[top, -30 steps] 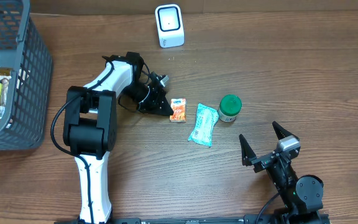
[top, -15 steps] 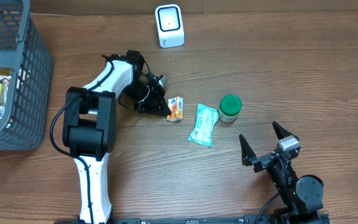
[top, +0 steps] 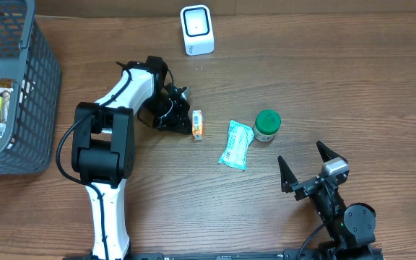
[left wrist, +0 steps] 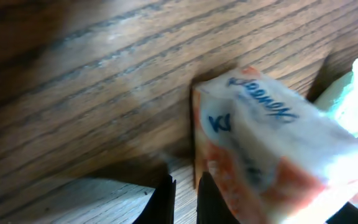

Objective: Scan the item barcode

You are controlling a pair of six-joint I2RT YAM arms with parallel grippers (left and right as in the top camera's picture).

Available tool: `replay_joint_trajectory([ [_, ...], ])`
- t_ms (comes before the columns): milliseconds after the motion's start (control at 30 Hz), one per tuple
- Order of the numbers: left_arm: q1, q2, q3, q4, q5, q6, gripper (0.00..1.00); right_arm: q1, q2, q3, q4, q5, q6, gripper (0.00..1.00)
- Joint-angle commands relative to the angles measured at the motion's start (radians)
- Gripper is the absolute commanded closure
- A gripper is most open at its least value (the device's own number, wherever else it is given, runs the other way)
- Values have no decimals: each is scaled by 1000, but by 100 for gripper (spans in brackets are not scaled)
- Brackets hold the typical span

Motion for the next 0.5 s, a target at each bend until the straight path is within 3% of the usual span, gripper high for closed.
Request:
replay_joint_trajectory([
  [0, 8, 37, -14, 8, -198, -20, 96, -1, -7, -10, 3, 6, 4, 0],
  [233, 16, 17, 97, -81, -274, -22, 96, -1, -7, -10, 3, 6, 4, 0],
  [467, 21, -77, 341, -201, -394, -47, 95, -1, -7, -10, 3, 6, 4, 0],
])
